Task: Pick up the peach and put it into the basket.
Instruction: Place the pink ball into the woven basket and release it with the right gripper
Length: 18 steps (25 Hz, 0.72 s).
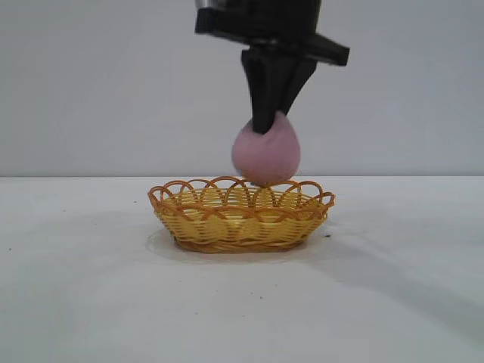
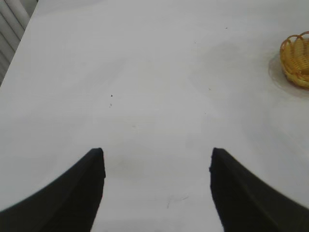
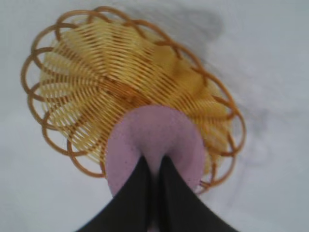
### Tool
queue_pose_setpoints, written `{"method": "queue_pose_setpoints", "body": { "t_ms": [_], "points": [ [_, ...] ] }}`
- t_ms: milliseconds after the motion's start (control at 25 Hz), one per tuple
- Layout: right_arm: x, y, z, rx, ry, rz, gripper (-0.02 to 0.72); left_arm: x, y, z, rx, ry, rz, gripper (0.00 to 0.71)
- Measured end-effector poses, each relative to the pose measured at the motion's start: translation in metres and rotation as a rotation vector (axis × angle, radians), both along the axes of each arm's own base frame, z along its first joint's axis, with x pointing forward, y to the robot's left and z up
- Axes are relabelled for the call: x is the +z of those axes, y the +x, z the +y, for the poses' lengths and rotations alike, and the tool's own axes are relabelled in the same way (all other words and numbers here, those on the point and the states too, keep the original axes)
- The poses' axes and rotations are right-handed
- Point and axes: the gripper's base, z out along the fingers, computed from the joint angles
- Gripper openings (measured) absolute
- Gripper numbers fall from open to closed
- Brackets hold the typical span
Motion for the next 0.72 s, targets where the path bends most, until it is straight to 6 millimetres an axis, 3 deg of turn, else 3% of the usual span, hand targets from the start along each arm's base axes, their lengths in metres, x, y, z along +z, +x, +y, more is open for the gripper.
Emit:
{"method": "queue_pose_setpoints", "body": {
  "t_ms": [200, 240, 280, 560, 720],
  "points": [
    [-0.012, 0.003, 0.005, -0.012, 0.021, 0.012, 0.000, 0.000, 0.000, 0.000, 0.000, 0.000, 0.000, 0.414],
    [-0.014, 0.003, 0.005, -0.011, 0.018, 0.018, 0.057, 0.000, 0.000, 0.000, 0.000, 0.000, 0.000, 0.414],
    [-0.016, 0.003, 0.005, -0.012, 0.018, 0.025, 0.057, 0.000, 0.000, 0.000, 0.000, 0.000, 0.000, 0.414],
    [-0.017, 0.005, 0.006, -0.012, 0.019, 0.027, 0.394, 0.000, 0.000, 0.000, 0.000, 0.000, 0.000, 0.414],
    [-0.011, 0.006, 0.007, -0.007, 0.017, 0.022, 0.421, 0.000, 0.000, 0.000, 0.000, 0.000, 0.000, 0.414]
  ]
}}
